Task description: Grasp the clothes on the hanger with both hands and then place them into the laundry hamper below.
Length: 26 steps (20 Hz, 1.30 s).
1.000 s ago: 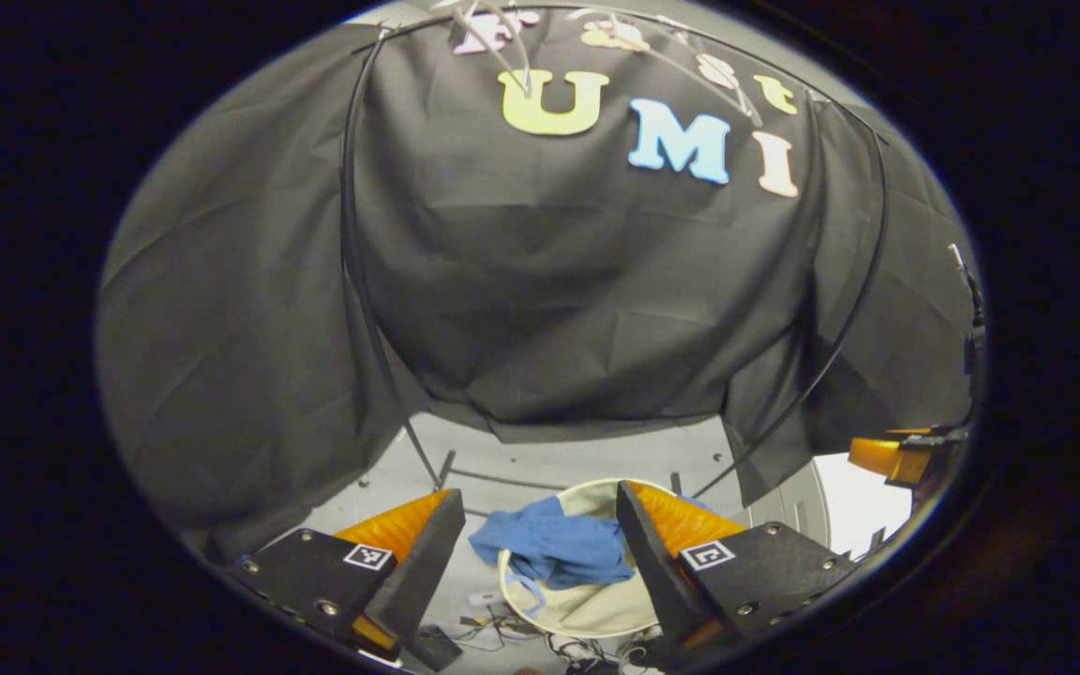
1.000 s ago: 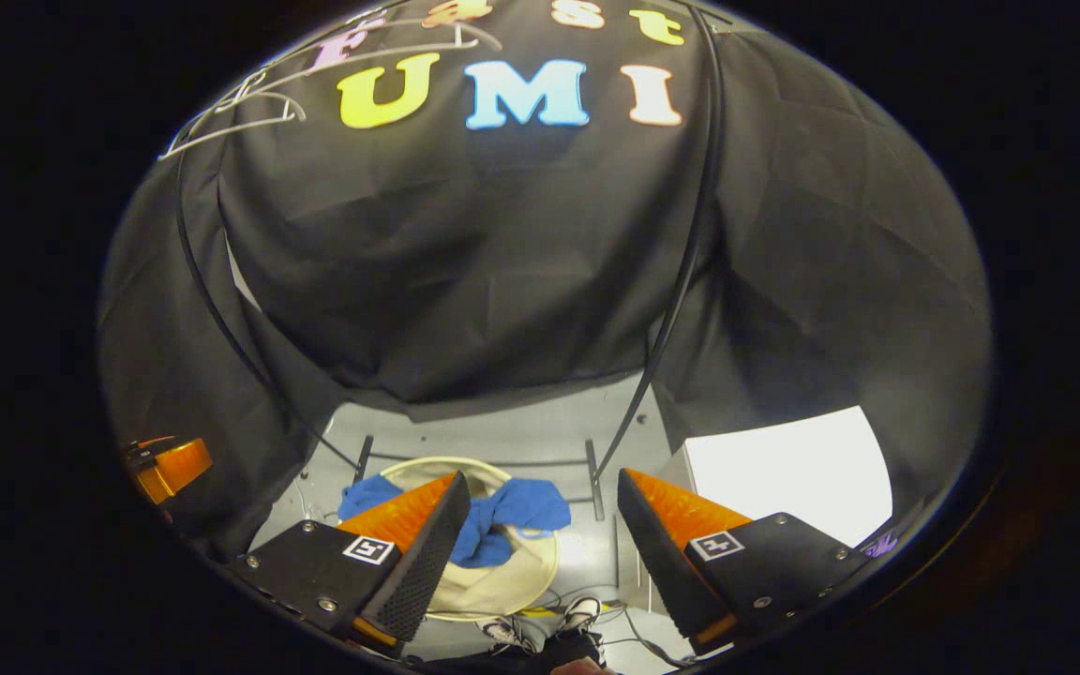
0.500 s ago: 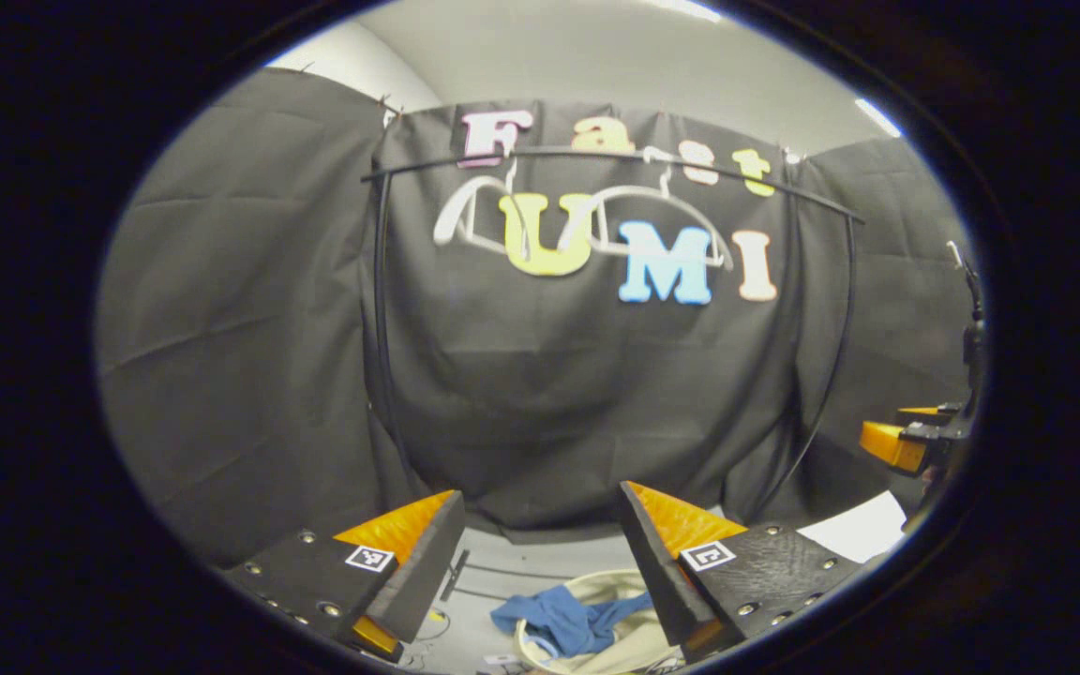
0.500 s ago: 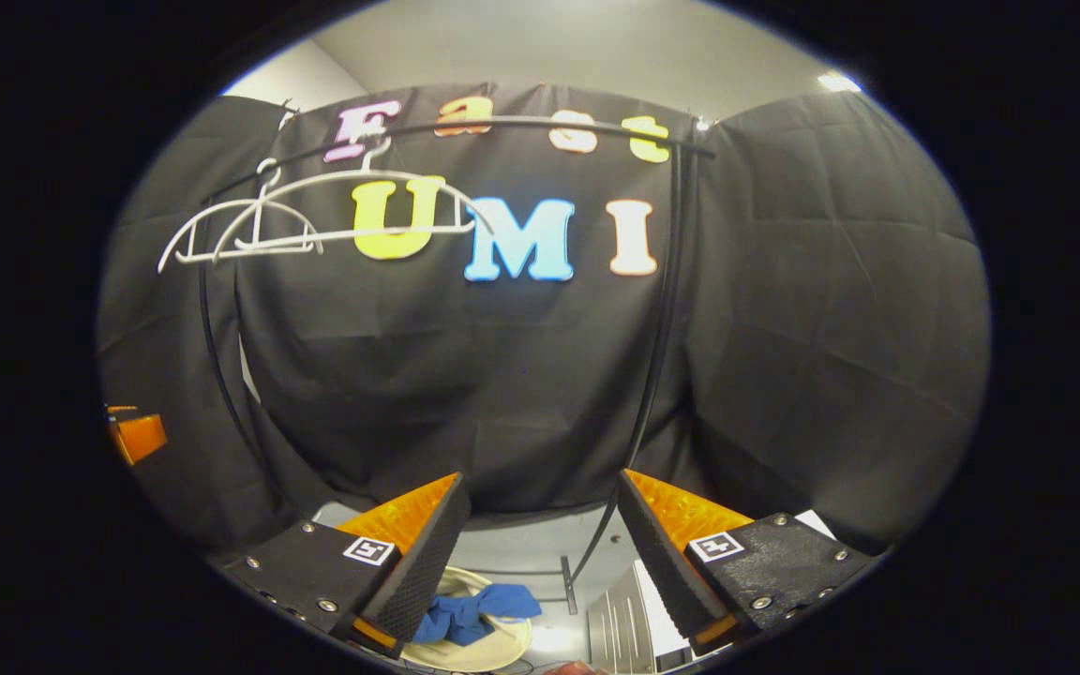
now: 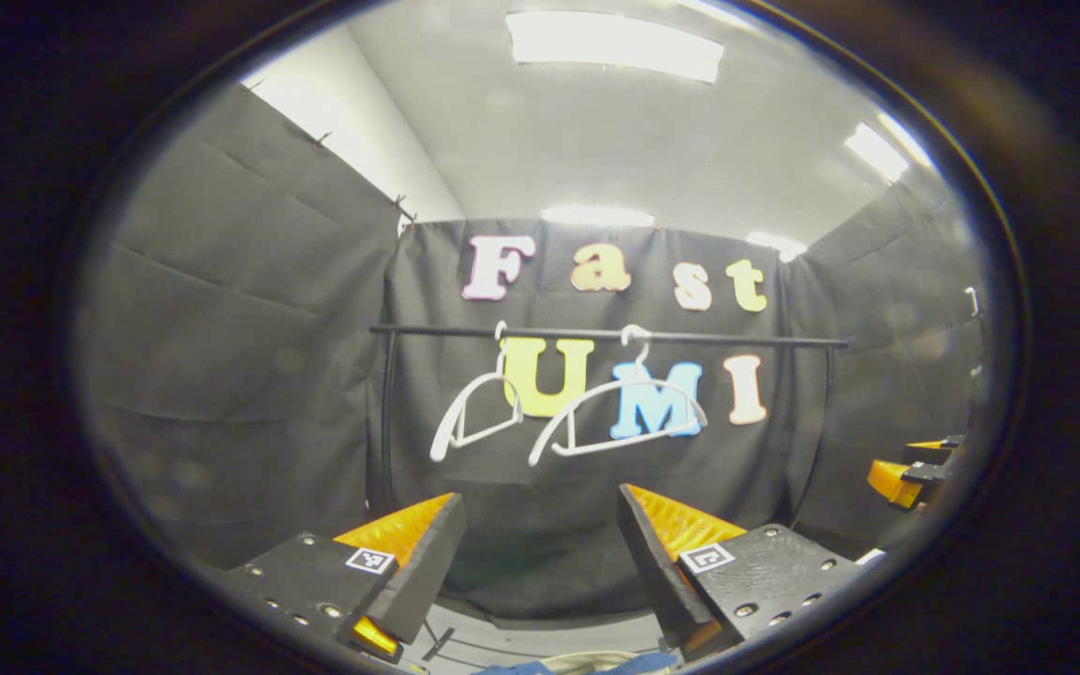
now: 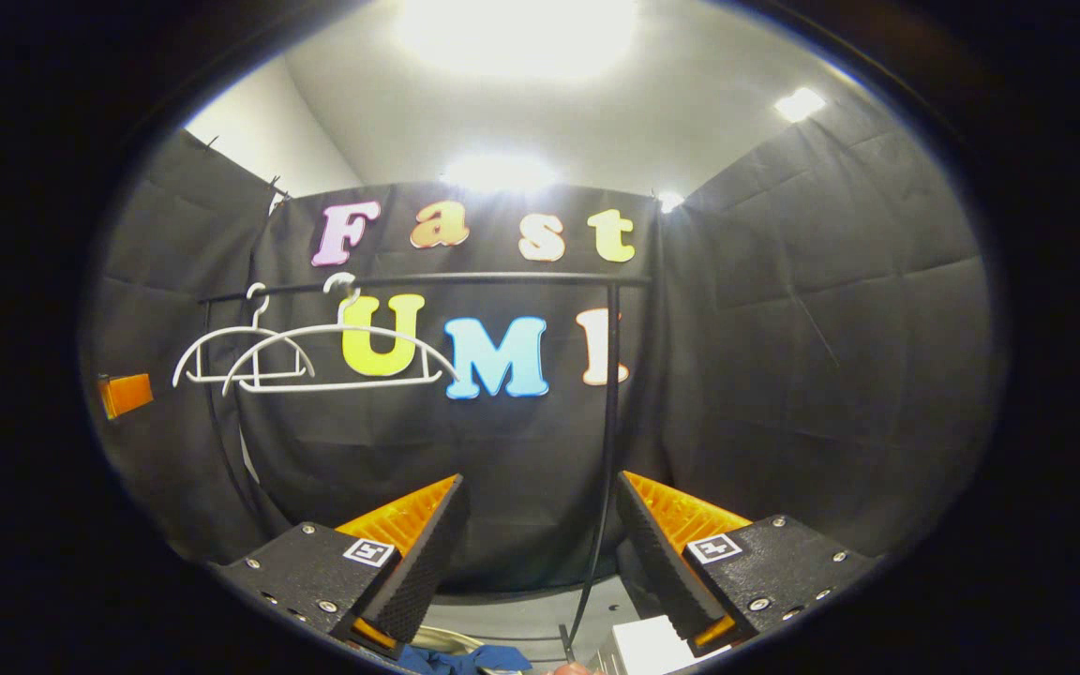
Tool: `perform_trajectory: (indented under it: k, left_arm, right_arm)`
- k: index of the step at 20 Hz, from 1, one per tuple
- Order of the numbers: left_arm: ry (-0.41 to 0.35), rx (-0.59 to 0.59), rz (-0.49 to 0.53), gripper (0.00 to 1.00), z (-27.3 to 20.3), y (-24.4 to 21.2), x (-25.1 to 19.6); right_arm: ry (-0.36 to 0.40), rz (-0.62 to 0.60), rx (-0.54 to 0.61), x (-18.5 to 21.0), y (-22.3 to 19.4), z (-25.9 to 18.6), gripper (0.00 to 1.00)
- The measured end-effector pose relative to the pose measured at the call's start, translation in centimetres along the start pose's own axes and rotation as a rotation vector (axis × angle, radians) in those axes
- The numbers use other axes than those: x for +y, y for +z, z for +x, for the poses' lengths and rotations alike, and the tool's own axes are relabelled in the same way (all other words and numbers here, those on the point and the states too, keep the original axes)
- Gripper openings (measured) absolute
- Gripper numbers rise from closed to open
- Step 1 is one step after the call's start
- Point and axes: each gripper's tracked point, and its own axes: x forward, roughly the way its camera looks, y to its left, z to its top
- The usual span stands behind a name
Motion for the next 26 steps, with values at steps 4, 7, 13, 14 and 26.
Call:
perform_trajectory:
  k: [4, 7, 13, 14, 26]
  left_arm:
    - [0.021, 0.011, -0.063, 0.92, -1.2, 1.4, -3.9]
    - [0.042, 0.015, -0.040, 0.92, -3.9, 1.0, -6.1]
    - [0.046, 0.039, -0.008, 0.92, -6.4, 0.3, -9.0]
    - [0.052, 0.042, -0.004, 0.92, -6.8, 0.2, -9.2]
    - [0.064, 0.133, -0.023, 0.92, -8.0, -4.1, -8.0]
  right_arm:
    - [-0.010, 0.026, -0.039, -3.4, 1.5, -1.5, 0.96]
    - [-0.025, 0.067, -0.056, -6.0, 1.6, -2.1, 0.96]
    - [0.008, 0.120, -0.005, -7.0, -0.4, -2.3, 0.96]
    - [0.021, 0.122, 0.001, -6.8, -0.6, -2.4, 0.96]
    - [0.065, 0.100, 0.056, -5.2, -2.7, -3.2, 0.95]
